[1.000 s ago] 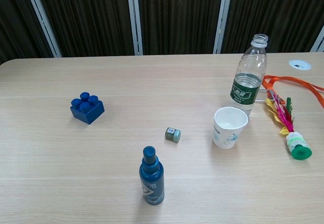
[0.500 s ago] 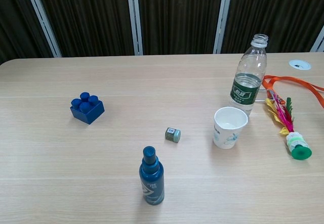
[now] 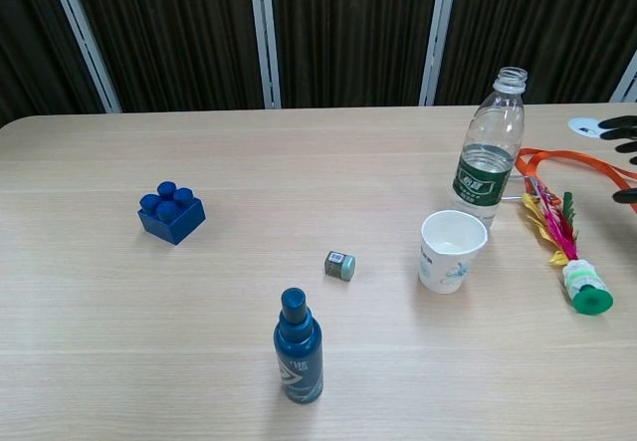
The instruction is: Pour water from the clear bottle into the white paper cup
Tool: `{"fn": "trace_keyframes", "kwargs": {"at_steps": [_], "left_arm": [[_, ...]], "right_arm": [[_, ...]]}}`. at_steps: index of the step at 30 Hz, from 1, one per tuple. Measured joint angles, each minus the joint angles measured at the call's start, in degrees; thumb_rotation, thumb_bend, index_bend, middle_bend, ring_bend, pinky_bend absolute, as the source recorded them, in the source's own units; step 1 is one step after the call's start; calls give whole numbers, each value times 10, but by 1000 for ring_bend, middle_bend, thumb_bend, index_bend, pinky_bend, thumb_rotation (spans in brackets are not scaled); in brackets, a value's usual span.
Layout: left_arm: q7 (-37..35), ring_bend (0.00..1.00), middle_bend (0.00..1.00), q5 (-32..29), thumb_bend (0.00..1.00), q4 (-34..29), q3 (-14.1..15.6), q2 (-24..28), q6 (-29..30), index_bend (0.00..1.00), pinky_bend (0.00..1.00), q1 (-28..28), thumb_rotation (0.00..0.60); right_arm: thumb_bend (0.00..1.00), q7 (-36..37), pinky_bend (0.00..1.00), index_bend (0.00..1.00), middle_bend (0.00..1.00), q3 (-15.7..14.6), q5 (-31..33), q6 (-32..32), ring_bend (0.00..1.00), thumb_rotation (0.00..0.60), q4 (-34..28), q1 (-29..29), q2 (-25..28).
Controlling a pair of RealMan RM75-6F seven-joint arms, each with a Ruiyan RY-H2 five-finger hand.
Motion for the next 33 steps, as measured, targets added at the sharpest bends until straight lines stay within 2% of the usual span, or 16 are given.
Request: {"fn": "trace_keyframes", "kwargs": {"at_steps": [8,13,25,33], "left_arm": [[0,0,0,-10,0,8,-1,-2,-17,0,0,-7,600],[-1,0,0,-13,0,10,-1,-2,-18,0,0,-8,600],[1,0,0,-21,0,11,-2,-2,-25,0,0,-11,600],[5,0,0,-33,0,16,-3,-5,-36,0,0,-14,600]], "right_arm": [[0,12,0,0,0,-5,-7,-30,0,600,39,57,-49],[0,11,0,0,0,-3,-3,-40,0,600,36,81,-61],[0,6,0,0,0,5,17,-50,0,600,13,108,-76],[0,-12,0,0,0,26,50,-64,0,600,21,121,-104]]}}
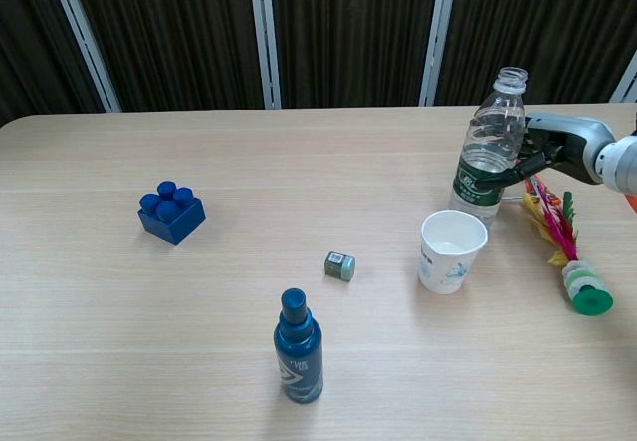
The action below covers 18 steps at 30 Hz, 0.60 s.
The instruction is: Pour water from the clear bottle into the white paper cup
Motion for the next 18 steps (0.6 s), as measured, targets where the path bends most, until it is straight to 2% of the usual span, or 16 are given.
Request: {"fn": "trace_keyframes", "kwargs": {"at_steps": [8,10,12,16,18], "left_arm": [[0,0,0,-6,0,2,-2,-1,-3,0,0,-2,600],[1,0,0,-6,0,2,-2,-1,-3,0,0,-2,600],[0,0,0,-7,0,2,-2,-1,-3,0,0,-2,600],[1,0,0,-9,0,2,-3,-1,-3,0,0,-3,600],[1,0,0,-9,0,2,-2,-2,-3,0,0,-3,600]], "right_arm": [[0,1,0,0,5,15,18,0,0,600,4,7,-22],[0,-5,13,3,59,18,22,0,24,600,8,8,-27],[0,-13,60,44,148,23,29,0,101,600,13,8,-33],[0,-27,233,238,350,28,36,7,318,600,23,6,-44],[14,-29,284,330,434,26,34,12,402,600,23,4,-47]]}}
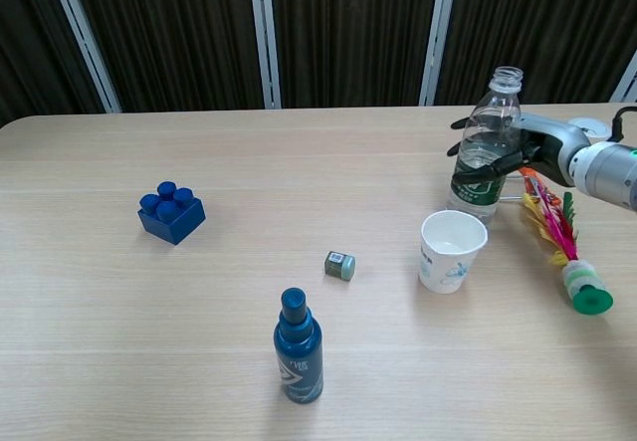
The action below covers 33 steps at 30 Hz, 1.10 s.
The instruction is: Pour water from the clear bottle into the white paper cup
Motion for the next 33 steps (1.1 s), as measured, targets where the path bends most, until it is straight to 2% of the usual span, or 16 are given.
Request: {"fn": "trace_keyframes", "kwargs": {"at_steps": [2,4,7,10,16,22,28,33], "left_arm": [[1,0,0,0,0,-1,0,0,0,0,0,0,600],[1,0,0,0,0,-2,0,0,0,0,0,0,600],[1,0,0,1,0,-3,1,0,3,0,0,1,600],[0,0,0,2,0,-6,1,1,5,0,0,2,600],[-9,0,0,10,0,-12,3,6,8,0,0,3,600],[-18,0,0,22,0,-19,6,12,13,0,0,4,600],[-27,0,0,37,0,-28,10,19,20,0,0,5,600],[-34,0,0,48,0,-39,14,28,29,0,0,9,600]], "right_arm": [[74,-1,327,406,499,-3,-4,3,469,600,0,-1,0],[189,-4,408,460,546,-5,-7,9,515,600,-1,-2,0],[328,-6,502,489,570,-5,-9,19,538,600,-4,-4,0],[397,-9,532,507,582,-4,-9,27,553,600,-11,-7,3],[406,-41,533,506,582,2,-9,70,553,600,-47,-19,30],[409,-109,532,501,583,5,-16,125,553,600,-88,-36,66],[408,-239,533,500,583,-5,-35,183,553,600,-105,-55,90],[409,-404,533,500,584,-25,-60,228,553,600,-111,-73,104]]}}
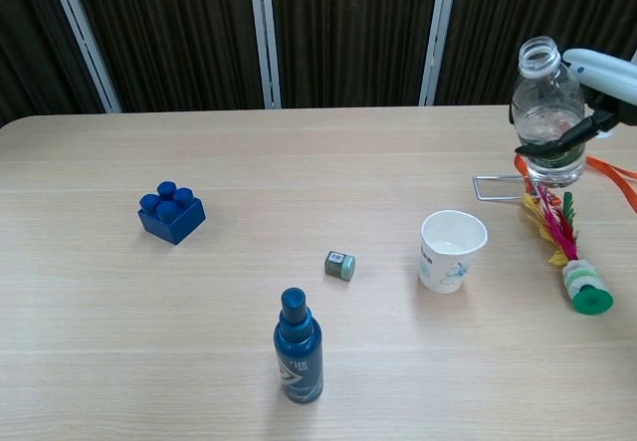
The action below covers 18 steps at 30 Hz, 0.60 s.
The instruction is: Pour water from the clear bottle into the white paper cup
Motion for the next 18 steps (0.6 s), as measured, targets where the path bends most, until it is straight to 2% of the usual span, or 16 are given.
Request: {"fn": "trace_keyframes", "kwargs": {"at_steps": [8,18], "left_arm": [[-4,0,0,11,0,-15,4,12,12,0,0,6,600],[-4,0,0,11,0,-16,4,14,13,0,0,8,600]], "right_arm": [[426,-179,535,500,591,-33,-24,14,558,600,-39,-18,27],[429,-300,537,508,599,-39,-18,-1,568,600,-62,-22,30]]}}
